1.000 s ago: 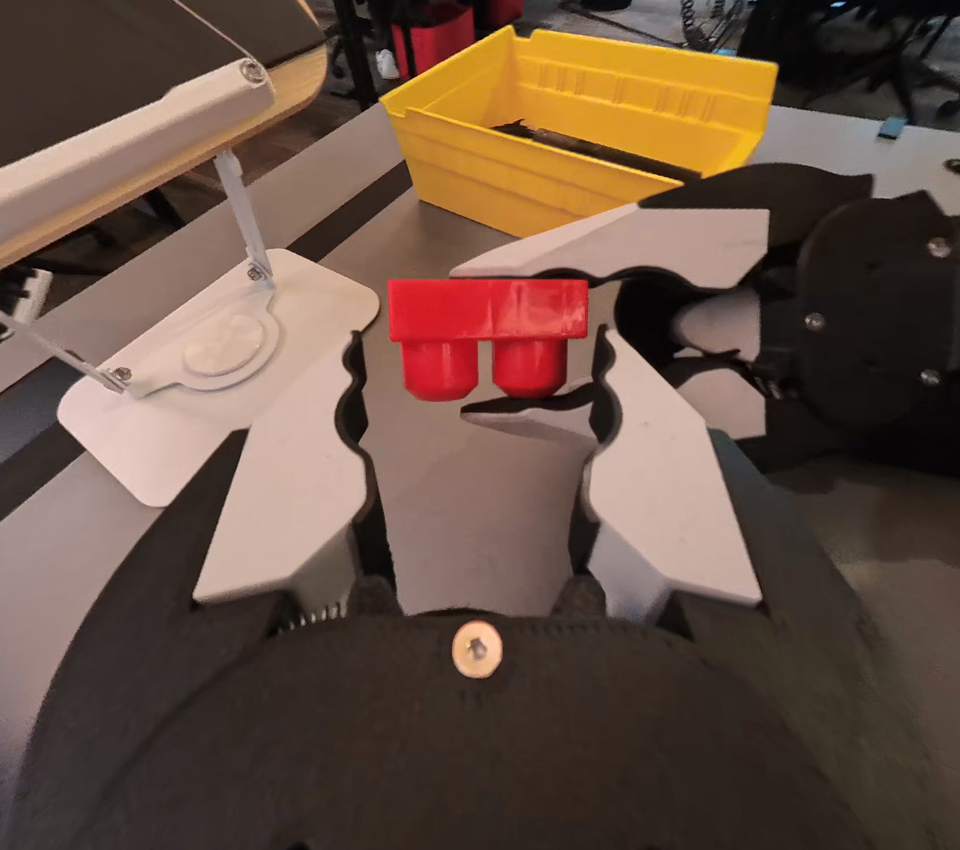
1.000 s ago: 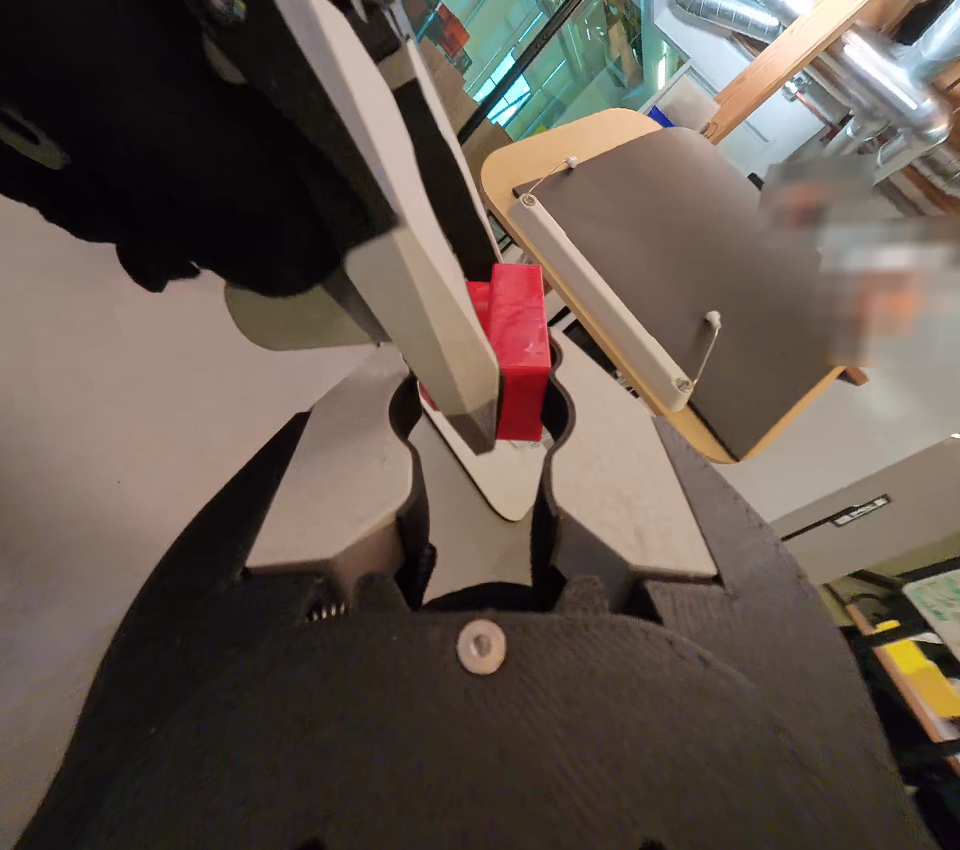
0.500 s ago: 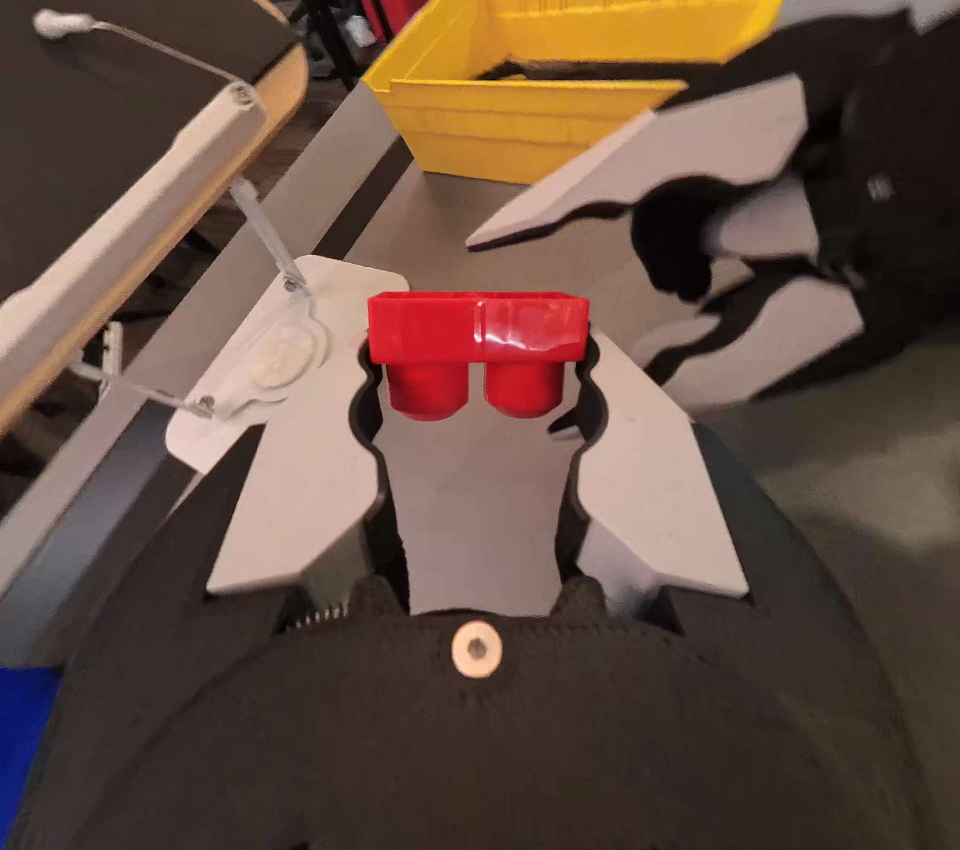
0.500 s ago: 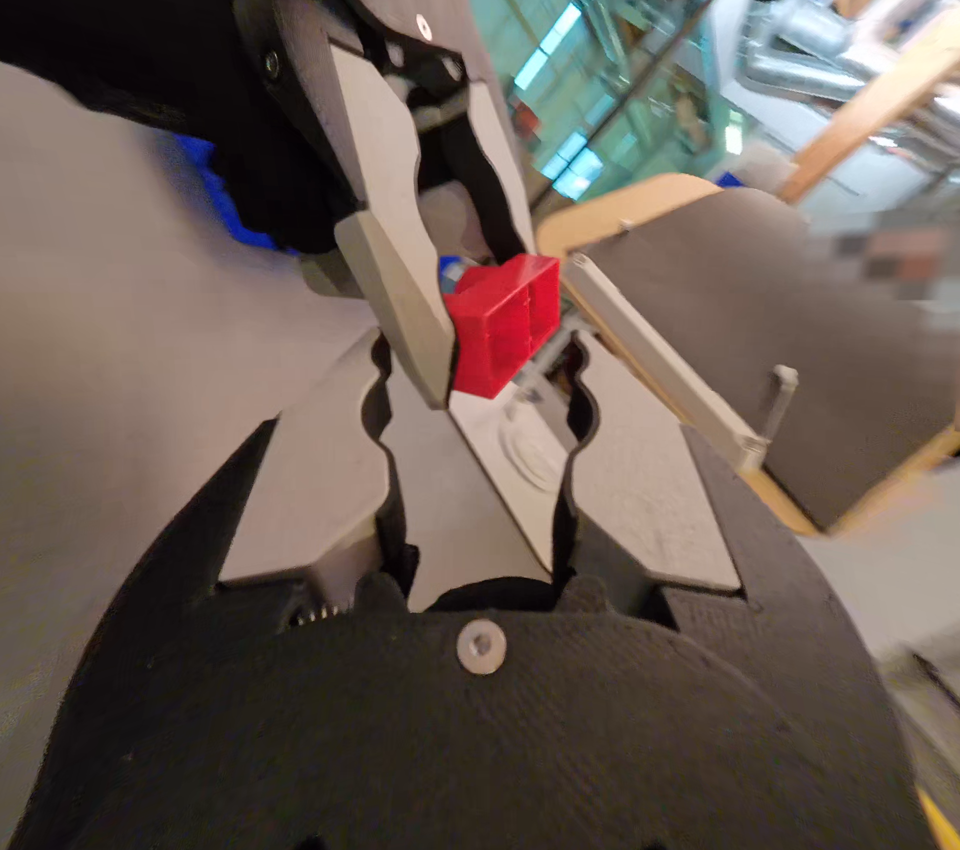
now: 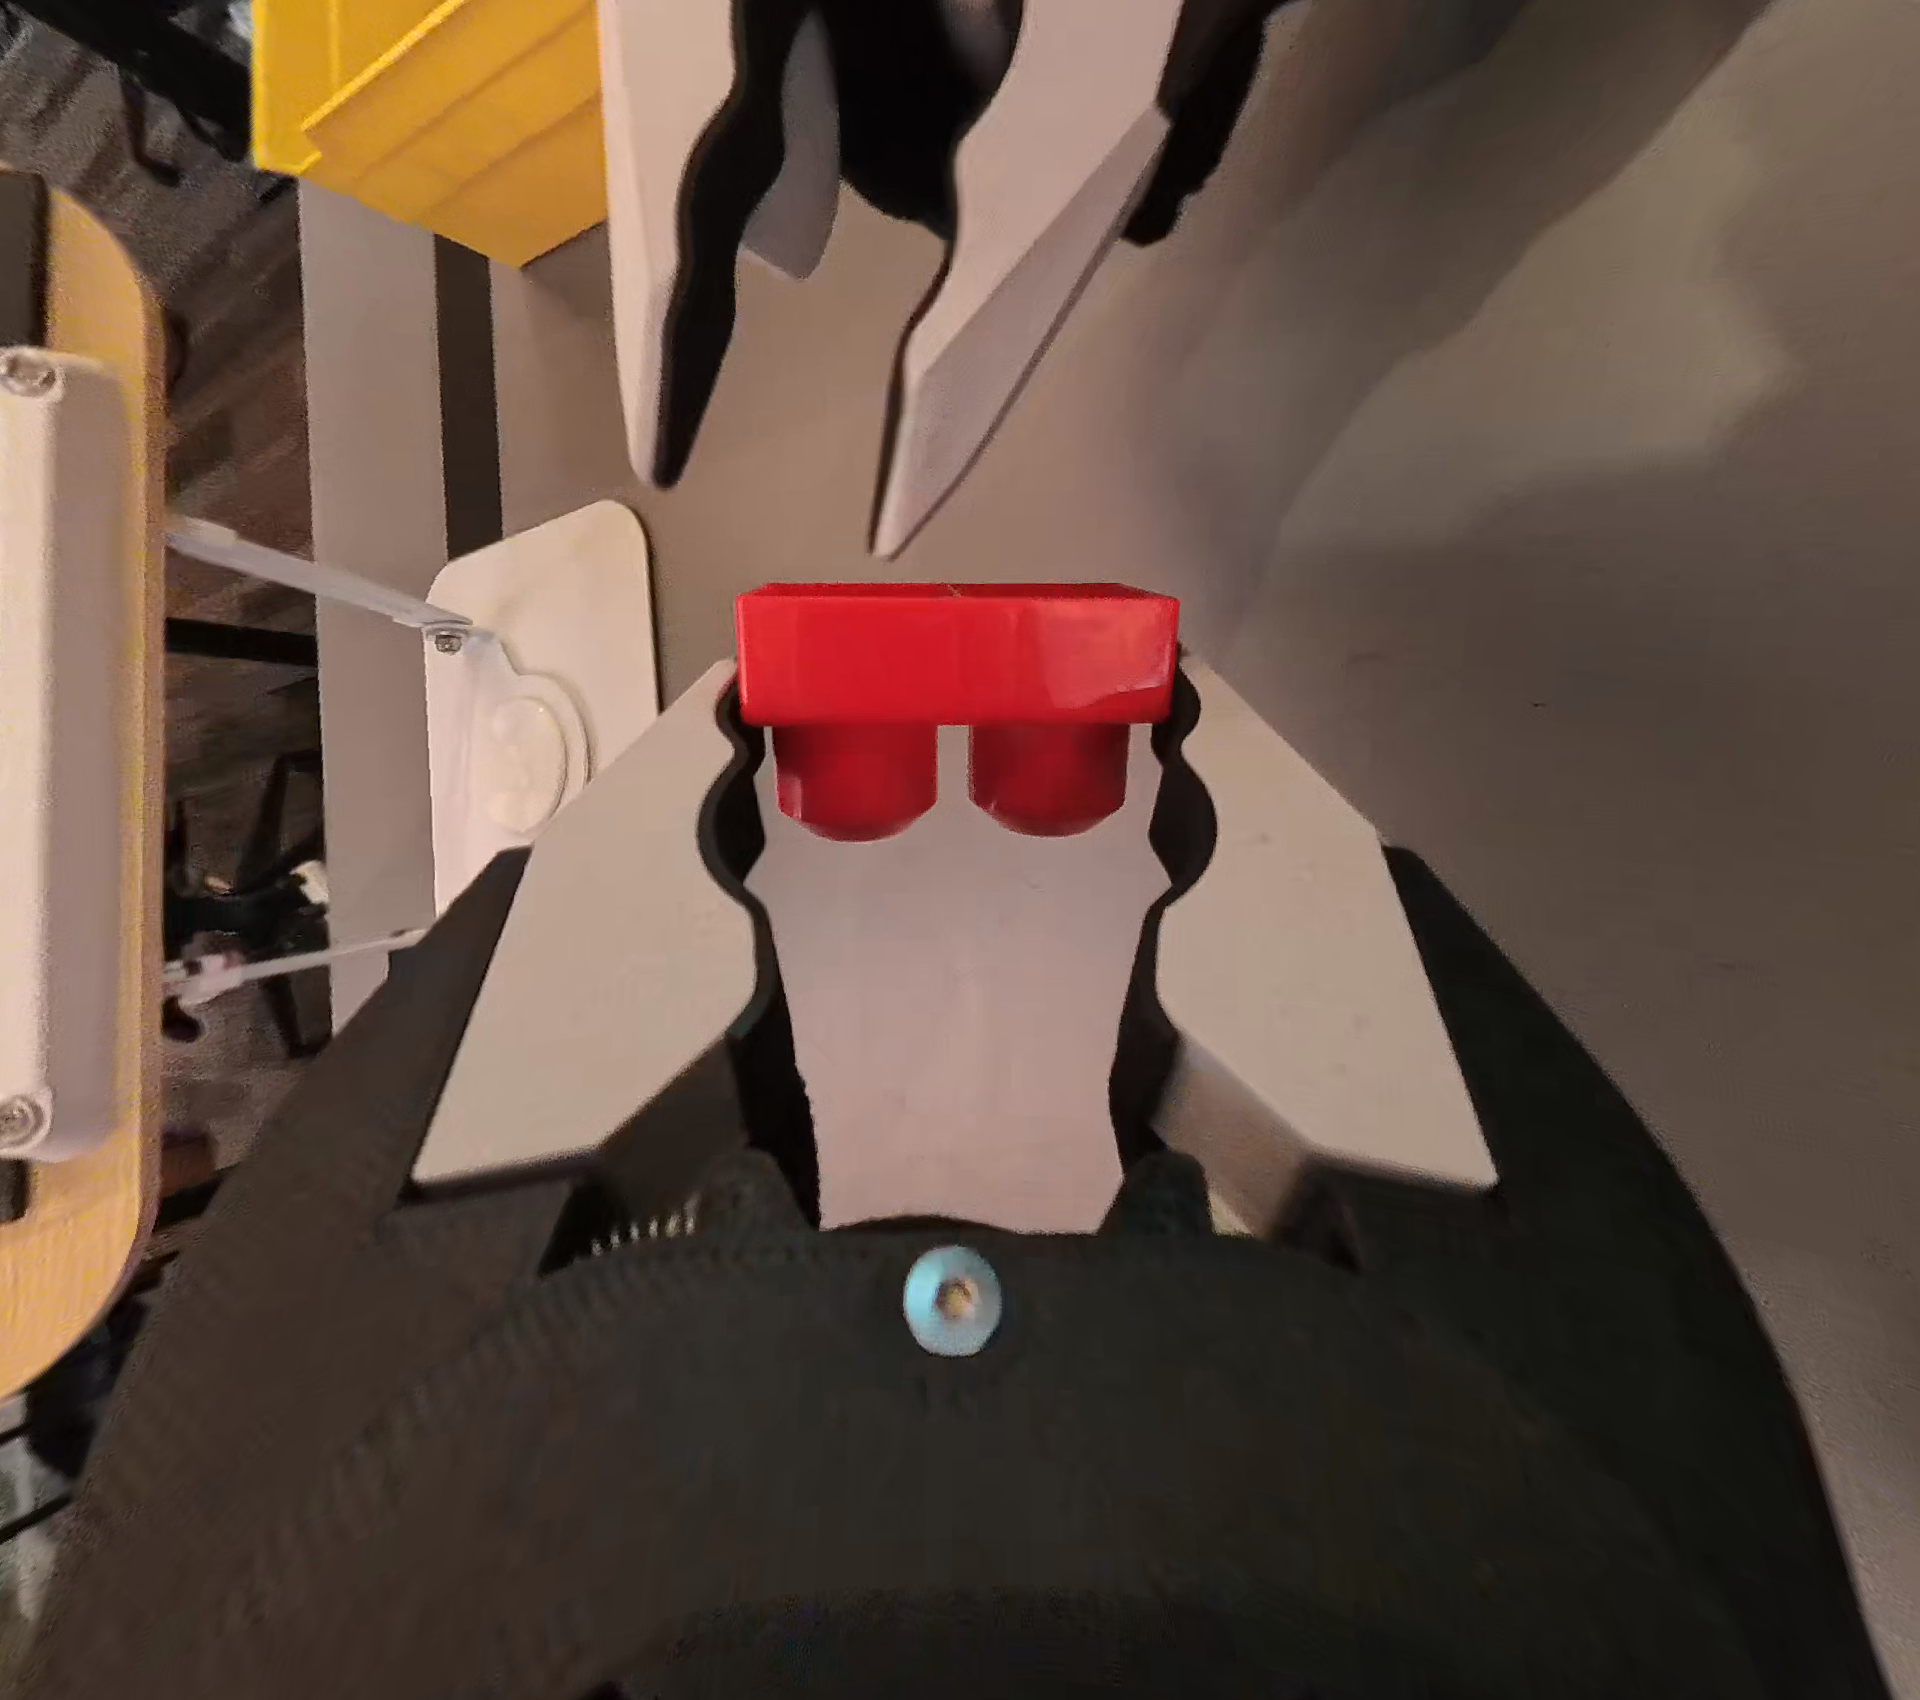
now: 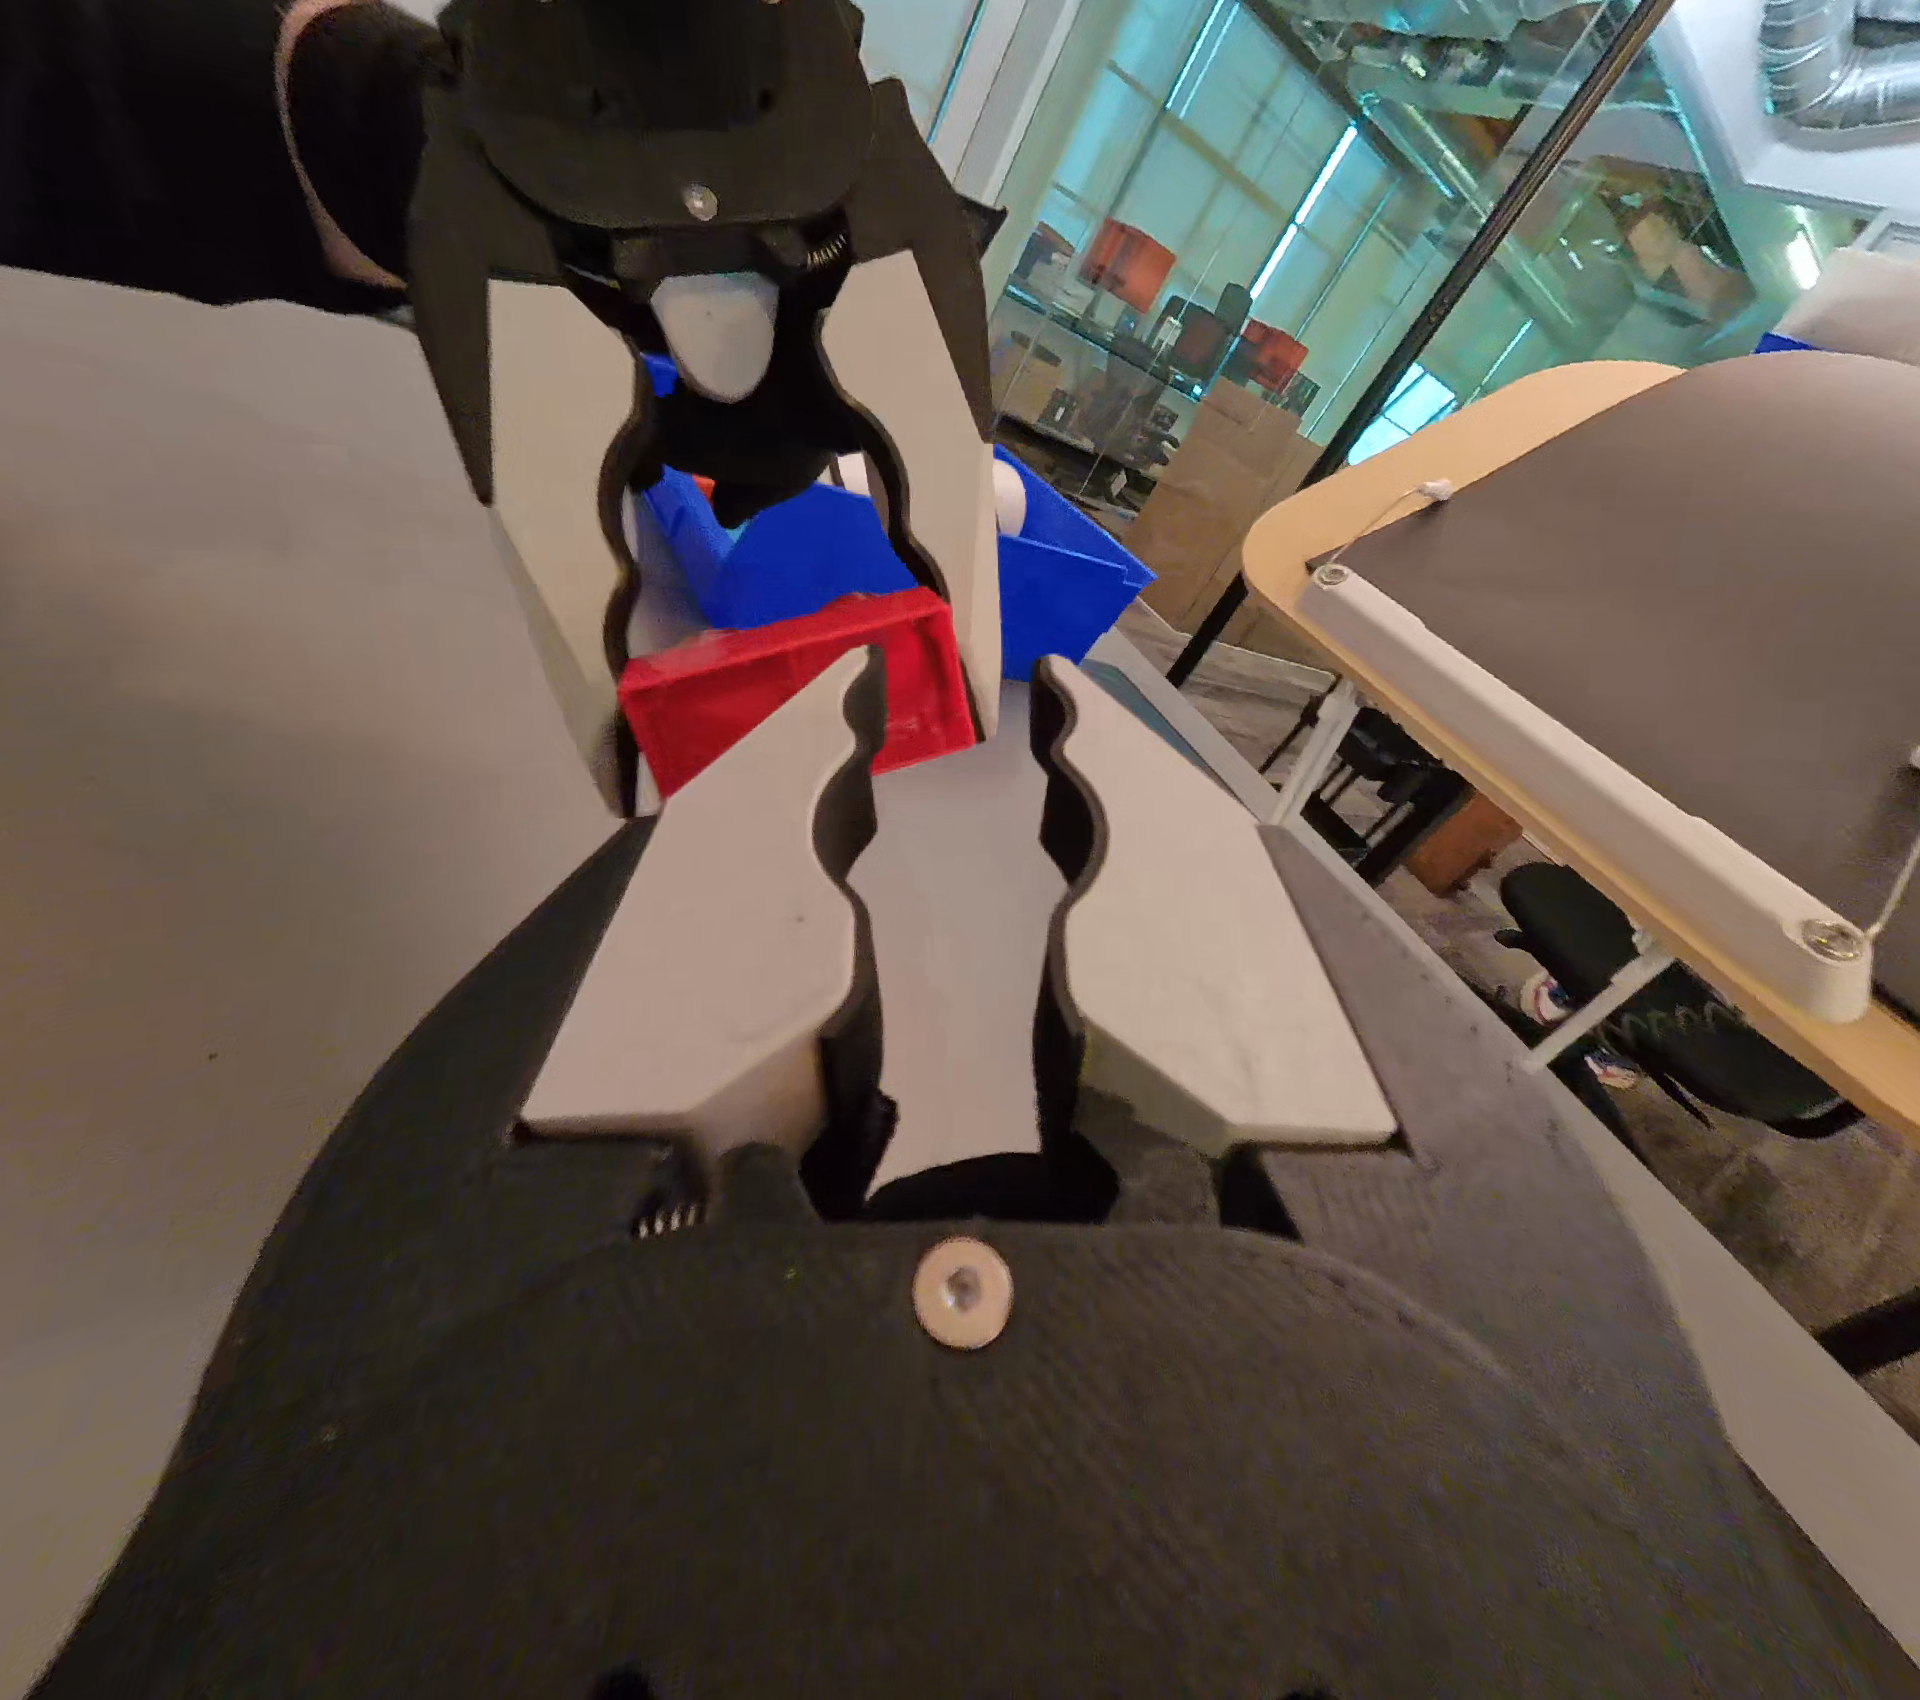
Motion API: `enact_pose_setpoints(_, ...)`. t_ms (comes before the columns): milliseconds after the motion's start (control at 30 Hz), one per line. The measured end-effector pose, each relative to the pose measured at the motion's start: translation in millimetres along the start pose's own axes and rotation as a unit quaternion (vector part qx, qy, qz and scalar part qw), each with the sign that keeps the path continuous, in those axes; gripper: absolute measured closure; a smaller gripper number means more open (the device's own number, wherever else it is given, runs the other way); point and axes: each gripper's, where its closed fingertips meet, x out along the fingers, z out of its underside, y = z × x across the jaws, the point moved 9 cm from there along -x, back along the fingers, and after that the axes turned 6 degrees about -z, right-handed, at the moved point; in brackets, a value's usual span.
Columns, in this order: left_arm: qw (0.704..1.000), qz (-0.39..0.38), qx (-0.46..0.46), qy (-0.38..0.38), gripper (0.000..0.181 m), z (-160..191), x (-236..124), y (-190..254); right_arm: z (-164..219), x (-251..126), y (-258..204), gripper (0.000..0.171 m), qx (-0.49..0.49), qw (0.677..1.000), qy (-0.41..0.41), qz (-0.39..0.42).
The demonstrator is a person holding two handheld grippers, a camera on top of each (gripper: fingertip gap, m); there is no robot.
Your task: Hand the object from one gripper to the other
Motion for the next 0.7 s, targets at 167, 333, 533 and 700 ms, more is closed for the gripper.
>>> enact_pose_setpoints(167, 1.000, 0.011, 0.016, 0.007, 0.107, -9, 5, 10, 3, 5, -6, 0.167, -0.020, 0.999, -0.027, -0.008)
enact_pose_setpoints(333, 1.000, 0.016, 0.013, 0.010, 0.107, -11, 4, 9, 3, 4, -6, 0.171, -0.040, 0.998, -0.046, -0.001)
enact_pose_setpoints(533, 0.995, -0.022, -0.082, 0.042, 0.097, -8, 5, -2, 4, -1, 3, 0.171, -0.022, 0.997, -0.053, 0.049)
enact_pose_setpoints(700, 0.961, -0.095, -0.229, 0.125, 0.099, 0, 1, 0, 8, -9, 17, 0.171, 0.018, 0.990, -0.055, 0.126)
